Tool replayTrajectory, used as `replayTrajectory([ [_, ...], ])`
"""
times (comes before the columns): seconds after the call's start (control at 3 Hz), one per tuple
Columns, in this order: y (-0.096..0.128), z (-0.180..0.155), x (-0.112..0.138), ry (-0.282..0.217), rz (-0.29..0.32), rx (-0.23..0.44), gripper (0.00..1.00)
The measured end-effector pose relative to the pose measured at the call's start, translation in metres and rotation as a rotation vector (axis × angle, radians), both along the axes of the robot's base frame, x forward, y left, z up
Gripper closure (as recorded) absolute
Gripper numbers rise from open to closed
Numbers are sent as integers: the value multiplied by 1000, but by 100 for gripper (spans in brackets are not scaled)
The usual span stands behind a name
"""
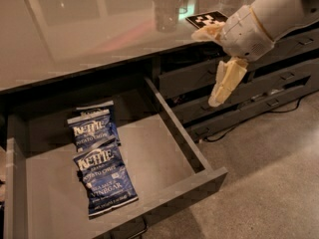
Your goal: Pick blue chip bag from top drawer and place on counter
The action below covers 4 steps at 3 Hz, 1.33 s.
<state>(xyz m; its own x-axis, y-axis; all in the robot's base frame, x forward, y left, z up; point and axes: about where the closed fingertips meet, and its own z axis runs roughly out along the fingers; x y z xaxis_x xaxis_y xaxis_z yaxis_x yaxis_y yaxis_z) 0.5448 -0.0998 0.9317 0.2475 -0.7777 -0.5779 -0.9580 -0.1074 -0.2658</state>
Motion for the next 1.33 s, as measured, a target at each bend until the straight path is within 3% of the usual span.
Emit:
replayTrajectory([
  [0.33, 35, -29, -3, 131, 159, 52, 0],
  [0.67, 36, -29, -3, 131, 160, 52, 0],
  [1.0, 58, -41, -8, 153, 245, 72, 0],
  [1.33, 100, -54, -16, 166, 288, 145, 0],
])
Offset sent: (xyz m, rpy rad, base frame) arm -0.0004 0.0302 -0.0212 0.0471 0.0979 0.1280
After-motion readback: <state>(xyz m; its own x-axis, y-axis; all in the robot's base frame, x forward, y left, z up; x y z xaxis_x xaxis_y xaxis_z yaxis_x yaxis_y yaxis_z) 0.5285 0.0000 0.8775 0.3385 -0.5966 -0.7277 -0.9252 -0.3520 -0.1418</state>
